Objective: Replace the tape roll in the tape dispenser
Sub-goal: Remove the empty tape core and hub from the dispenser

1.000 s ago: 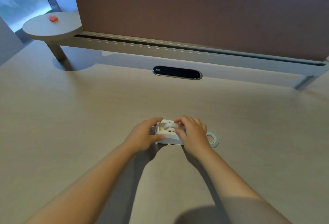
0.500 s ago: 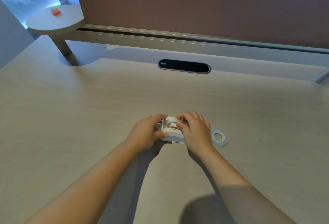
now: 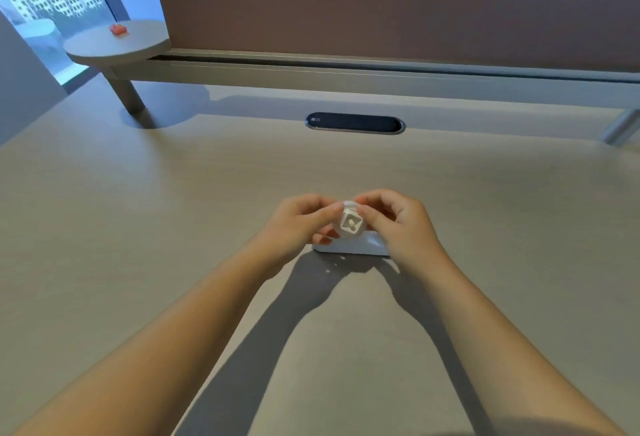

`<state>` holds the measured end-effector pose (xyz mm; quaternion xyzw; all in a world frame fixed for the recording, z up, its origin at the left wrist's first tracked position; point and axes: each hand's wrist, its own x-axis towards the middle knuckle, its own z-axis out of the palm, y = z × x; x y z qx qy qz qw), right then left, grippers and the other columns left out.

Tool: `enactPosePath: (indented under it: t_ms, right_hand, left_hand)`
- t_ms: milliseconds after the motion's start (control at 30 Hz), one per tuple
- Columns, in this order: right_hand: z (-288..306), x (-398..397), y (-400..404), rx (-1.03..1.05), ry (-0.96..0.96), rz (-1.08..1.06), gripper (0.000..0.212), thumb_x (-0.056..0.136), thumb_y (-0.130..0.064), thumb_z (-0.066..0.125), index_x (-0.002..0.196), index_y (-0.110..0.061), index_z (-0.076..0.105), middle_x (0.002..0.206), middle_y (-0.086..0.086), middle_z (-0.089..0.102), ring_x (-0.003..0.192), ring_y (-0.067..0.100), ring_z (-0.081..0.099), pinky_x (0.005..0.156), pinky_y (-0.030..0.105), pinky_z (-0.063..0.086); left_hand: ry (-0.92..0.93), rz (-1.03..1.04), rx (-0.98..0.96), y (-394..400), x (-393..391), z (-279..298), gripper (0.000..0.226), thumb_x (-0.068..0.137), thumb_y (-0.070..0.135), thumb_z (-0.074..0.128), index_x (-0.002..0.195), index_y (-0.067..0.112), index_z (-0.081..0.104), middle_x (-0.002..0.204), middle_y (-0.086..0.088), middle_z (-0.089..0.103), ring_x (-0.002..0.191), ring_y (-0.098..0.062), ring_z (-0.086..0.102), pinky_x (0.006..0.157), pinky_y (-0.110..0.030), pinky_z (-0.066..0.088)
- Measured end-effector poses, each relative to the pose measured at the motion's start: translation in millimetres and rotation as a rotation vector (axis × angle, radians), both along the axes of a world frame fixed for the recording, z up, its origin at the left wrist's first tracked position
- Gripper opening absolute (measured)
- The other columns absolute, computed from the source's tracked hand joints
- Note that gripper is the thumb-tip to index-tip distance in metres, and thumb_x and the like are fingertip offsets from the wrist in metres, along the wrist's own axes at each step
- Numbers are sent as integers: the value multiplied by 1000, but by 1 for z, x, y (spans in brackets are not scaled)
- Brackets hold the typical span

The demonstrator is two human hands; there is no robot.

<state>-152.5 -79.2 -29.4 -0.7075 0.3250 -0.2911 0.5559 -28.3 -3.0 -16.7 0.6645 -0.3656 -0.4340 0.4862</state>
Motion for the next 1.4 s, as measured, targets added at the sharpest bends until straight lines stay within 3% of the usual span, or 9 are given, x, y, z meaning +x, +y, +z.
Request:
enactPosePath:
  t_ms: [100,233,333,567,700,933,1100,1167,1400]
  right_hand:
    - [-9,-6,17,-80,6,-21,12,84,-14,55,84,-17,66,75,-10,62,75,6,59,62,7,47]
    - [-24,-19,51,-258,23,-109,23,82,-19,58,104,-13,61,91,-3,58,84,13,57,75,24,50]
    - [-25,-29,78,-520,97,-80,27,78,-22,64,102,-12,60,87,-12,48,77,2,48,71,8,39]
    - [-6,-38,111,-888,304,-23,30,81,-21,60,107,-7,59,107,14,57,99,23,49,79,23,35]
    - [-3,-48,120,-977,312,-27,21,82,-14,57,100,-3,60,104,17,63,96,30,53,77,25,33]
    - [-13,-67,102,-767,207,-96,20,86,-15,51,103,-6,55,97,9,61,78,11,48,61,8,38]
    - [-33,-79,85,-406,50,-297,12,85,-15,54,97,-15,58,97,4,58,78,7,52,58,-3,40]
    - [-39,-84,80,-282,16,-319,9,85,-11,54,90,-18,55,97,7,56,76,6,50,51,-3,39]
    - [-54,-96,62,-201,60,-391,7,82,-11,56,89,-10,58,88,6,56,66,6,49,48,0,40]
  left_hand:
    - [37,-68,-26,16,-7,-12,16,84,17,52,73,13,62,53,9,61,47,-1,56,65,-25,49]
    - [64,-18,-66,41,-18,-29,17,84,17,53,72,11,61,65,-4,59,48,-3,58,57,-17,52]
    - [109,19,-79,61,-26,-35,17,84,17,54,72,8,61,67,-6,59,54,-10,57,53,-15,53]
    - [24,9,-148,91,-37,-22,22,83,17,54,66,6,61,49,0,57,38,-5,54,52,-16,51]
    - [-45,10,-171,94,-48,-19,24,84,17,53,62,8,58,60,-5,55,53,-11,53,55,-16,48]
    - [-89,5,-118,72,-57,-26,21,84,16,53,67,7,60,66,-5,55,59,-12,52,54,-16,48]
    - [-393,92,-34,50,-58,-61,19,83,18,56,96,3,60,81,-11,61,70,-22,61,65,-26,54]
    - [-556,111,-31,46,-59,-68,16,83,20,57,91,7,60,87,-15,66,80,-28,61,77,-37,52]
    - [-847,70,-29,41,-59,-73,22,85,24,52,88,5,62,99,-15,66,92,-29,55,72,-29,36]
